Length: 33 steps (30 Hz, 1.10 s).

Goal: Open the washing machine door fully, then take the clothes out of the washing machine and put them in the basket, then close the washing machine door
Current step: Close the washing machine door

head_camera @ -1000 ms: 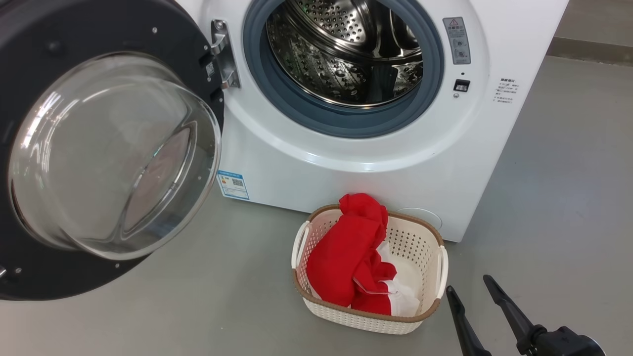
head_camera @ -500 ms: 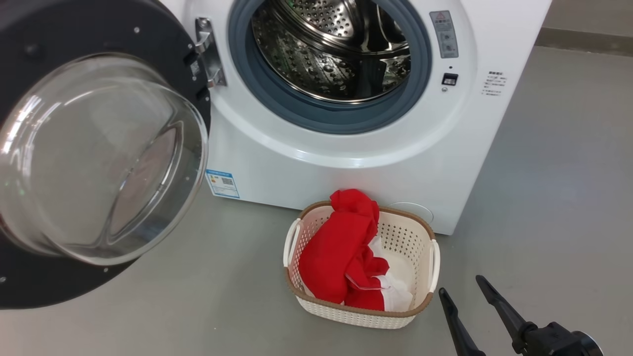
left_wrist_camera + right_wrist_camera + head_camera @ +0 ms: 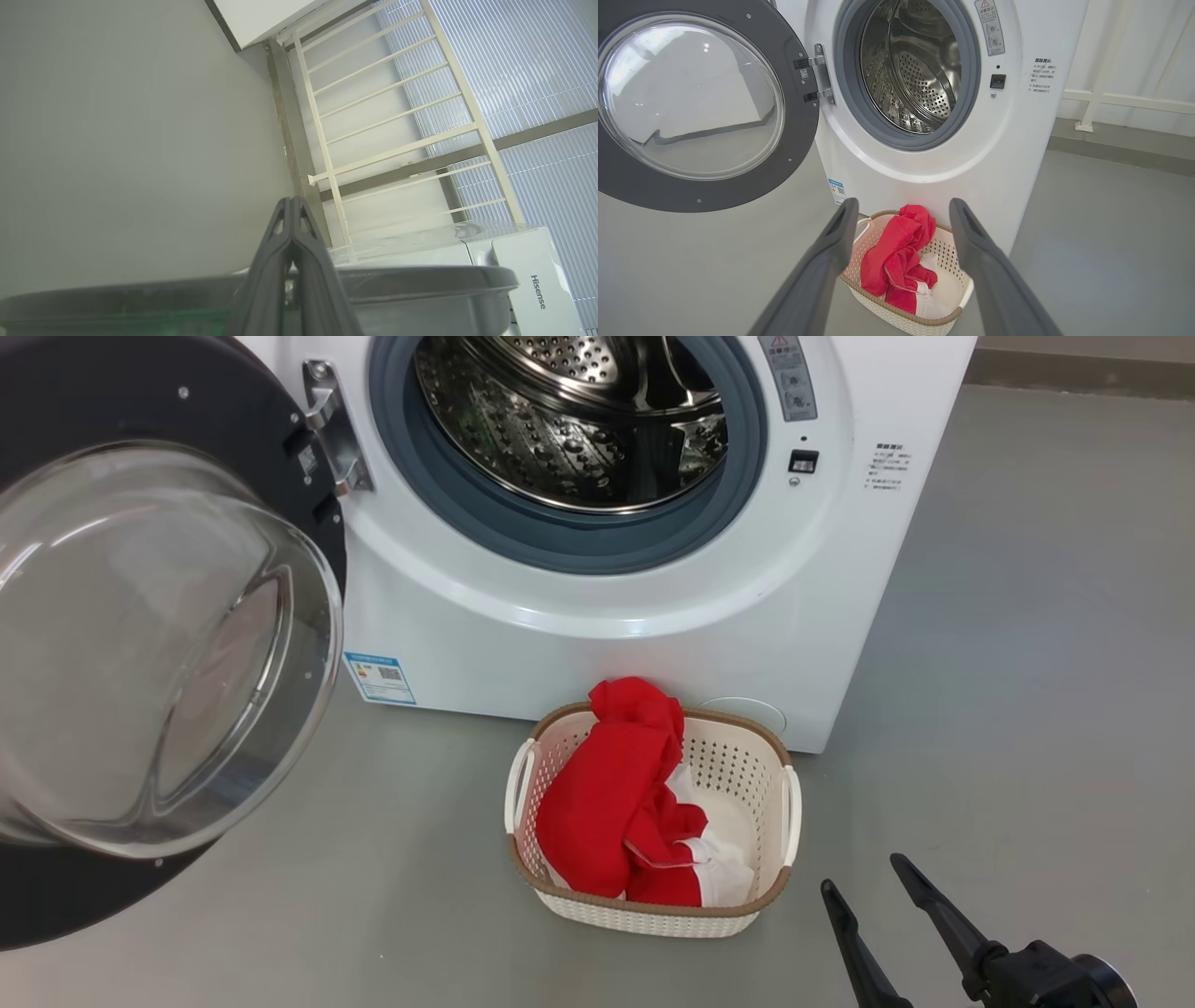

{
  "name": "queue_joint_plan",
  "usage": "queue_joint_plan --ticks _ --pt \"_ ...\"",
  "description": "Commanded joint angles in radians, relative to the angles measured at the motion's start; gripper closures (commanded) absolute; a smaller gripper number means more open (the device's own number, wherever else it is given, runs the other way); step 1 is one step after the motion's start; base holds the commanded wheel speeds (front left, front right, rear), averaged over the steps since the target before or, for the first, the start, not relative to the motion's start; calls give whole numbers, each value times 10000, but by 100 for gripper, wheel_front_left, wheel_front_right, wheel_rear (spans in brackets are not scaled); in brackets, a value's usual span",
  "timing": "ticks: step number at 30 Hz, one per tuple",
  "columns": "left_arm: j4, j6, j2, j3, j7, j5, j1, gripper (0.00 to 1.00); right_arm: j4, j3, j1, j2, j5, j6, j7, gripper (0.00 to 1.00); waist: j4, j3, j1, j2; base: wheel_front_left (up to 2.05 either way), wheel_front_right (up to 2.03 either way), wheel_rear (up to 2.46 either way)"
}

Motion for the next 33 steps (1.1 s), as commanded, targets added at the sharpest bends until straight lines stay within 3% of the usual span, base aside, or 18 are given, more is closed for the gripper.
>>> queue_joint_plan --ticks 1,11,33 --pt "-146 -198 657 100 114 98 -264 100 -312 223 -433 -108 -59 16 -2 0 -34 44 0 -1 0 0 0" --pt "159 -571 647 -201 916 25 -340 100 -259 166 -389 -32 -33 16 -96 0 189 -72 0 -1 0 0 0" --pt "1059 -1875 749 -794 3694 -449 -389 100 -64 255 -385 71 23 16 -338 0 493 -219 0 -1 0 0 0"
